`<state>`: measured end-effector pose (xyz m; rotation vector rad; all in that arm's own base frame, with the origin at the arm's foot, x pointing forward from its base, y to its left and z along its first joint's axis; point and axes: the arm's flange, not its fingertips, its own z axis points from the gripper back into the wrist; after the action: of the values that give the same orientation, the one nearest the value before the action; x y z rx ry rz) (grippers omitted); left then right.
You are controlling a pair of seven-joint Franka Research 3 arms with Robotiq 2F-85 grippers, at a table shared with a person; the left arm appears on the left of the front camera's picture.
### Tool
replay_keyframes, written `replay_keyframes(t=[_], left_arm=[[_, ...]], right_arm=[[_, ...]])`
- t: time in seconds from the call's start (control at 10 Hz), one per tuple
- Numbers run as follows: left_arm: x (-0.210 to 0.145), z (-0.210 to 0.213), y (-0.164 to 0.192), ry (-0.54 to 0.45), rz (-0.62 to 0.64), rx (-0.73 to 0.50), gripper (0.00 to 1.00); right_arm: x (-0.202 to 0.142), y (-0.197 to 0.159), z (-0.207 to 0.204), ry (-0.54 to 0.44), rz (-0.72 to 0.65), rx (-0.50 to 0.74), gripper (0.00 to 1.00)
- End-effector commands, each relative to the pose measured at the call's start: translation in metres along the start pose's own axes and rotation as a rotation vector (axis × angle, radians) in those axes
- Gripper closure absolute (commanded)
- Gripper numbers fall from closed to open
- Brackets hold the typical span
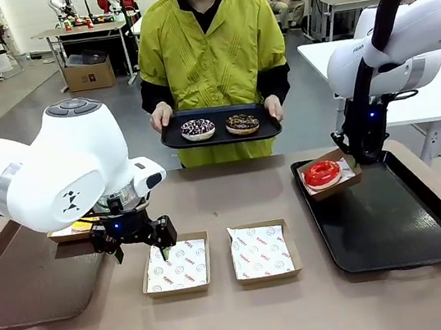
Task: Individually package the donuts and arrange them on the tray.
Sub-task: Place the picked Paper togo box on the Handle tray while simultaneously picking up another Paper togo box from the table with the other hand.
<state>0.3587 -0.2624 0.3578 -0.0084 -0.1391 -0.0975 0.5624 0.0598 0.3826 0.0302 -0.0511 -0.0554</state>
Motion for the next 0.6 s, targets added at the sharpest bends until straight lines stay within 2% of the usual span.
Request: replay_keyframes(t=[0.0, 0.5], left_arm=[[0.01, -0.012, 0.004, -0.002, -0.017, -0.037, 0.0], [0.02, -0.028, 0.009, 0.03, -0.02, -0.053, 0.0]], right_arm=[[0.007, 0.003, -0.002, -0.008, -0.017, 0.011, 0.99], [0.013, 0.004, -0.013, -0.007, -0.052, 0.014, 0.99]])
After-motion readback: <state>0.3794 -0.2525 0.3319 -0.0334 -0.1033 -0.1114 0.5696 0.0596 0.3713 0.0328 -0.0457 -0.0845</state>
